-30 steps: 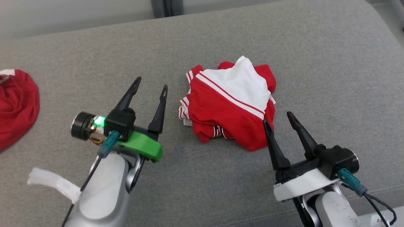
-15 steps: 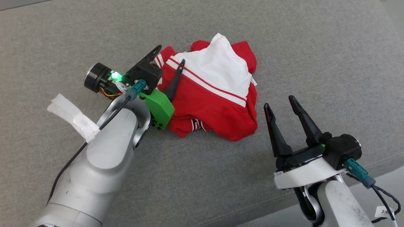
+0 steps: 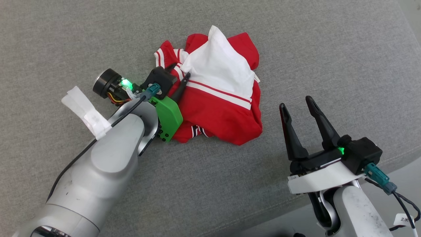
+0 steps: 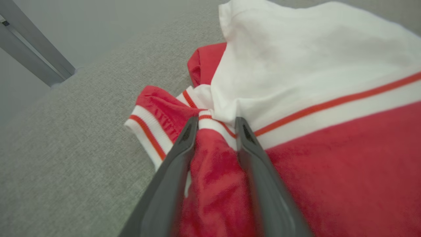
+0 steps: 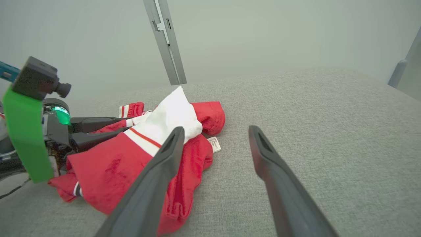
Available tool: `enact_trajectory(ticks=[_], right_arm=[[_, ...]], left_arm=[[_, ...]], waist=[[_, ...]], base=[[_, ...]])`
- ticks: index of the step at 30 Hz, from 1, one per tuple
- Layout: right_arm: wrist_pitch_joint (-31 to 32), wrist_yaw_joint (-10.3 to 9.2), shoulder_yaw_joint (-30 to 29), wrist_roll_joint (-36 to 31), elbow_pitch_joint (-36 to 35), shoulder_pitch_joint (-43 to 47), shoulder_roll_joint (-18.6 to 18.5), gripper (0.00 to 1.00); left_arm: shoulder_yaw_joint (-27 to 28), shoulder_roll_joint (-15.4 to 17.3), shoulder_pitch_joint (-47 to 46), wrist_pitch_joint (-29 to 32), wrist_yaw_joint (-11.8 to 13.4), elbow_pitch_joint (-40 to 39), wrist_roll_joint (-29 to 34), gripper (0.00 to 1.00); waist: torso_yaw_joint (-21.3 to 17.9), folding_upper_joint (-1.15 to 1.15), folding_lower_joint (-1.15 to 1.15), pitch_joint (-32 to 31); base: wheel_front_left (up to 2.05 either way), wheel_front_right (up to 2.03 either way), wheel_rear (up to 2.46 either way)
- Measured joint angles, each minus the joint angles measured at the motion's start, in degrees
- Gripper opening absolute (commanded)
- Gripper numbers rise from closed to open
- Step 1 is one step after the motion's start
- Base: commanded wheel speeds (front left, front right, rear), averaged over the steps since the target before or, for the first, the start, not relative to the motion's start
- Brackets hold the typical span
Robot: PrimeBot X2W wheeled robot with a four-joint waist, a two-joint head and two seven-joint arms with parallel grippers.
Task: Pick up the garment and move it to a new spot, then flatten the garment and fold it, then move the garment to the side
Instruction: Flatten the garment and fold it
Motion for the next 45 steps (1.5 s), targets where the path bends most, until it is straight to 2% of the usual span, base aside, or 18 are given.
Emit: enact_trajectory(ticks=[4, 9, 14, 18, 25, 30, 33, 39, 45], right_arm=[[0.0, 0.00, 0.3, 0.2, 0.1, -0.6, 0.0, 1.00], [0.0, 0.00, 0.3, 0.5, 0.5, -0.7, 0.0, 1.00], [0.0, 0.00, 0.8, 0.8, 1.1, -0.3, 0.0, 1.00], [0.0, 0.00, 1.5, 1.5, 1.3, 0.2, 0.0, 1.00], [0.0, 0.00, 2.4, 1.9, 1.9, 1.4, 0.0, 1.00], [0.0, 0.00, 1.5, 1.9, 1.9, 1.7, 0.0, 1.00], [0.0, 0.00, 0.7, 1.6, 1.7, 2.0, 0.0, 1.00], [0.0, 0.00, -1.0, 0.7, 1.8, 2.9, 0.0, 1.00], [0.0, 0.00, -2.8, -0.7, 2.0, 3.3, 0.0, 1.00]], left_arm=[[-1.9, 0.7, -0.4, 1.4, 0.0, 0.4, -1.9, 0.00], [-2.9, 1.2, -0.6, -0.8, 0.0, -1.5, -3.1, 0.00], [-5.3, 0.1, -2.0, -0.7, 0.0, -8.4, -8.5, 0.00], [-6.0, 0.6, -6.2, 0.4, 0.0, -15.6, -12.8, 0.00], [-0.5, 0.3, -17.1, -1.6, 0.0, -25.3, -19.6, 0.00], [4.7, 0.8, -19.8, -4.4, 1.9, -27.7, -21.9, 0.00], [6.5, 2.5, -14.3, -4.1, 2.5, -28.9, -25.5, 0.00], [4.4, 8.6, 7.2, -4.7, 3.7, -31.2, -28.5, 0.00], [4.2, 11.2, 25.1, -8.2, 6.0, -31.6, -30.5, 0.00]], waist=[[0.2, 0.00, 0.00, -0.4], [0.2, 0.00, 0.00, -1.7], [0.0, 0.00, 0.00, -4.2], [-0.6, 0.00, 0.00, -6.4], [-2.8, 0.00, 0.00, -10.1], [-3.8, 0.00, 0.00, -11.9], [-3.2, 0.00, 0.00, -12.4], [-0.7, 0.00, 0.00, -12.5], [2.5, 0.00, -0.01, -12.5]], base=[[0.00, 0.00, 0.00], [0.00, 0.00, 0.00], [0.00, 0.00, 0.00], [0.00, 0.00, 0.00], [0.00, 0.00, 0.00], [0.00, 0.00, 0.00], [0.00, 0.00, 0.00], [0.00, 0.00, 0.00], [0.00, 0.00, 0.00]])
